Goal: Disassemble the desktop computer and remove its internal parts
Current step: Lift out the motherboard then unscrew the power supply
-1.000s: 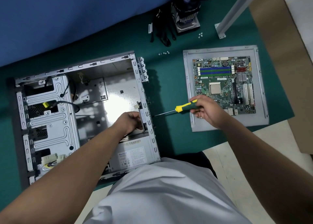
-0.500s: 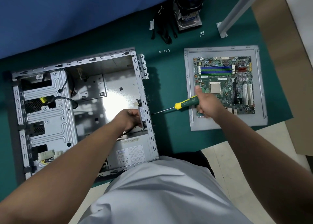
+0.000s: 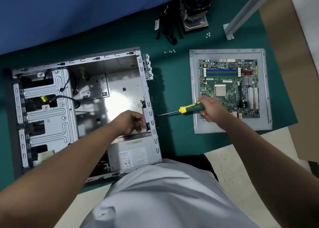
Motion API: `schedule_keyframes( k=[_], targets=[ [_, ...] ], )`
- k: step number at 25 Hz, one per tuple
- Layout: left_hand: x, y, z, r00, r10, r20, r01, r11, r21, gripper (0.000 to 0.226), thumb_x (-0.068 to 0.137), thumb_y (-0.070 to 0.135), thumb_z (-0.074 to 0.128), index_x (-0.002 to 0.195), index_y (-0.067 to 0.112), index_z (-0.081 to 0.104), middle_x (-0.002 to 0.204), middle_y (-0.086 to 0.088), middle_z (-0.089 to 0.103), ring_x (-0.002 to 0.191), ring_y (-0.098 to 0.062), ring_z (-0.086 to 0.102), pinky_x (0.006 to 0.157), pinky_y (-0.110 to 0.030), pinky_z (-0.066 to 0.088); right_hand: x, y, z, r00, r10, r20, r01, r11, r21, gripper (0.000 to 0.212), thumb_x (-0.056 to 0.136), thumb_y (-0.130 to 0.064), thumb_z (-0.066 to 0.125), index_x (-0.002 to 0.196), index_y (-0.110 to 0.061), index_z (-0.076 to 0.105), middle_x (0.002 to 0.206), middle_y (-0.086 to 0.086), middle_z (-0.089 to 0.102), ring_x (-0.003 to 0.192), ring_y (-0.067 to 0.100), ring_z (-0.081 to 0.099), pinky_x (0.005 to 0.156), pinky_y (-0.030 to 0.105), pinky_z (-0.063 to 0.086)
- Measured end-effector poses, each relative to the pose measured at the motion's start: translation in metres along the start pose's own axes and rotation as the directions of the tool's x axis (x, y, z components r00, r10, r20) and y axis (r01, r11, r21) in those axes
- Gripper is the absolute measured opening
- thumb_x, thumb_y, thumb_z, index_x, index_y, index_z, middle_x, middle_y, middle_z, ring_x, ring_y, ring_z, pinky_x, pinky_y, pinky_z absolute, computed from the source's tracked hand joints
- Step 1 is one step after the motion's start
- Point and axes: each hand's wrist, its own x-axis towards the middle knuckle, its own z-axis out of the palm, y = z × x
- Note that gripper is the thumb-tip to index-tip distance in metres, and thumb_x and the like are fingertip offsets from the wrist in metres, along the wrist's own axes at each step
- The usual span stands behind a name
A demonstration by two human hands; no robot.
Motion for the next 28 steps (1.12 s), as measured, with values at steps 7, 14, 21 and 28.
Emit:
schedule_keyframes(
  k=[7,14,21,28],
  targets=[
    [-0.006,-0.019,-0.007,0.849,0.527,0.036,-0.463,0.708,0.534,0.015,0.096,0.039,0.039,0.092,0.033,0.052,0.077,0.004,0.070,0.061,-0.017,0.058,0.063,-0.020,0.039,-0.002,-0.003,0.000,0.998,0.043,0.035,-0.040,0.995,-0.093,0.026,0.107,-0.037,0.042,0.089,-0.024,0.055,0.073,-0.004,0.054,0.056,0.009,0.045,0.055,0.027,0.039],
    [-0.008,-0.016,-0.011,0.777,0.629,0.027,-0.527,0.627,0.574,0.036,0.099,0.037,0.038,0.094,0.016,0.067,0.082,-0.007,0.072,0.070,-0.030,0.068,0.066,-0.035,0.057,-0.003,-0.011,0.003,0.996,0.085,0.032,-0.090,0.971,0.220,0.024,0.090,-0.031,0.050,0.094,-0.009,0.059,0.075,0.012,0.060,0.056,0.016,0.052,0.055,0.026,0.043],
    [-0.010,-0.017,-0.008,0.760,0.650,0.001,-0.541,0.632,0.555,0.036,0.099,0.034,0.040,0.090,0.014,0.069,0.080,-0.006,0.072,0.068,-0.029,0.068,0.065,-0.032,0.054,0.001,-0.018,0.011,0.981,0.188,-0.048,-0.174,0.963,0.207,0.020,0.095,-0.003,0.039,0.094,-0.014,0.057,0.075,0.011,0.054,0.054,0.018,0.047,0.056,0.029,0.037],
    [-0.010,-0.016,-0.008,0.753,0.657,0.007,-0.552,0.627,0.549,0.042,0.098,0.034,0.038,0.088,0.010,0.071,0.079,-0.008,0.071,0.067,-0.031,0.067,0.064,-0.033,0.056,-0.006,0.001,0.007,0.995,0.009,-0.103,0.035,0.907,0.420,0.022,0.098,0.002,0.050,0.108,-0.015,0.062,0.091,0.008,0.069,0.070,0.016,0.066,0.064,0.027,0.052]
  ],
)
